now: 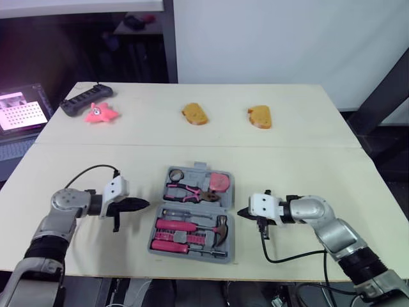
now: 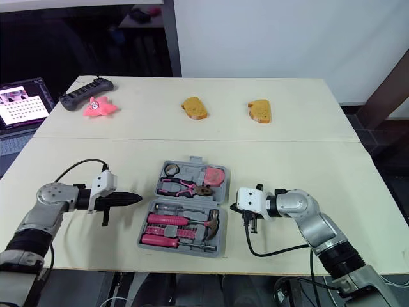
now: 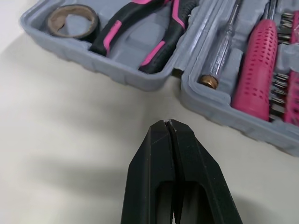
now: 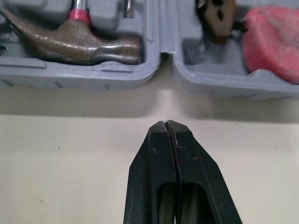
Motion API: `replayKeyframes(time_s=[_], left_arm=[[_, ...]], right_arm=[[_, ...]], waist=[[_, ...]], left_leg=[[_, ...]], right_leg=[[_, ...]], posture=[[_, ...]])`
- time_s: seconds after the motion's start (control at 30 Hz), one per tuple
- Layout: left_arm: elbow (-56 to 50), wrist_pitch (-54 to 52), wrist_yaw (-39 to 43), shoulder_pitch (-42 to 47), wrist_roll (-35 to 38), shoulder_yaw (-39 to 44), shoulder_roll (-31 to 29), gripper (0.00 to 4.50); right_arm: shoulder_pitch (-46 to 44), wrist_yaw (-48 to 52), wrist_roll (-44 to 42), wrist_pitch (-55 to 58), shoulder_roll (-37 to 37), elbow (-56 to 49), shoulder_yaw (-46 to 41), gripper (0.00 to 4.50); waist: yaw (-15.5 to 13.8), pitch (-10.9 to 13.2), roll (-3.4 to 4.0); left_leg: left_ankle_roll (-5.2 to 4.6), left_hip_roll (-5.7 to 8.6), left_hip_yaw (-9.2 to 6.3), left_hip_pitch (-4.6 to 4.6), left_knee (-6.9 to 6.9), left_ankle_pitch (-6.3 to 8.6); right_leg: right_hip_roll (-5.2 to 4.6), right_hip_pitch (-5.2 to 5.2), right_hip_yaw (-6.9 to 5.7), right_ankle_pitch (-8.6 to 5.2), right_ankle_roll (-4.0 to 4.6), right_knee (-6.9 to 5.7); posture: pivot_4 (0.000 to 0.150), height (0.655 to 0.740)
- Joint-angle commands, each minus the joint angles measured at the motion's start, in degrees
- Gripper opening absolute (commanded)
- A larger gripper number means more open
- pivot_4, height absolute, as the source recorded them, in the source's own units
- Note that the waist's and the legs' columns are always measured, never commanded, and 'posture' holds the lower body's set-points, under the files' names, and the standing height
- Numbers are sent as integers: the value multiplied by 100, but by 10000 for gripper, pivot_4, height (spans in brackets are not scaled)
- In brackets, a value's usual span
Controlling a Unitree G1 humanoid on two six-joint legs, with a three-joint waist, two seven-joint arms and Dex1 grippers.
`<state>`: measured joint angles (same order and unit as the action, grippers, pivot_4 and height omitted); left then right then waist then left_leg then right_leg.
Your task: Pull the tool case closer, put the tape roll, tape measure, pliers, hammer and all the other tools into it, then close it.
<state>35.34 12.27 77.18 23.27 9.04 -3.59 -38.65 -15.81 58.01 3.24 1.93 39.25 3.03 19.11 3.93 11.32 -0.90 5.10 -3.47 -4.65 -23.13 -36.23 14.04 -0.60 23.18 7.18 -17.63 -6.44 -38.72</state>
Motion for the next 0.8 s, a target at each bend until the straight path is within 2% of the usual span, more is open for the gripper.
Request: replayKeyframes(time_s=[0.03,0.5,0.8], left_arm=[[-93,9,-67,88,-35,-66,137,393],[-469,-550,-512,105,-22,-148,624,393],[-773,-953,-552,13,41,-158,706,393]], right_arm=[[-157,-57,103,-88,-171,-28,72,0],[-786,22,155,-152,-423,467,93,0],[-829,112,131,-189,-452,562,117,0]], waist=[[3,0,0],[-26,0,0],[-58,0,0]], left_leg=[[0,0,0,0,0,0],[4,8,-8,4,-8,-3],[8,9,-11,5,-10,-5]], right_leg=[[0,0,0,0,0,-2],[-2,-1,0,-1,-1,-26],[-2,-1,-1,-1,-1,-31]], posture=[[1500,7314],[1500,7314],[1500,7314]])
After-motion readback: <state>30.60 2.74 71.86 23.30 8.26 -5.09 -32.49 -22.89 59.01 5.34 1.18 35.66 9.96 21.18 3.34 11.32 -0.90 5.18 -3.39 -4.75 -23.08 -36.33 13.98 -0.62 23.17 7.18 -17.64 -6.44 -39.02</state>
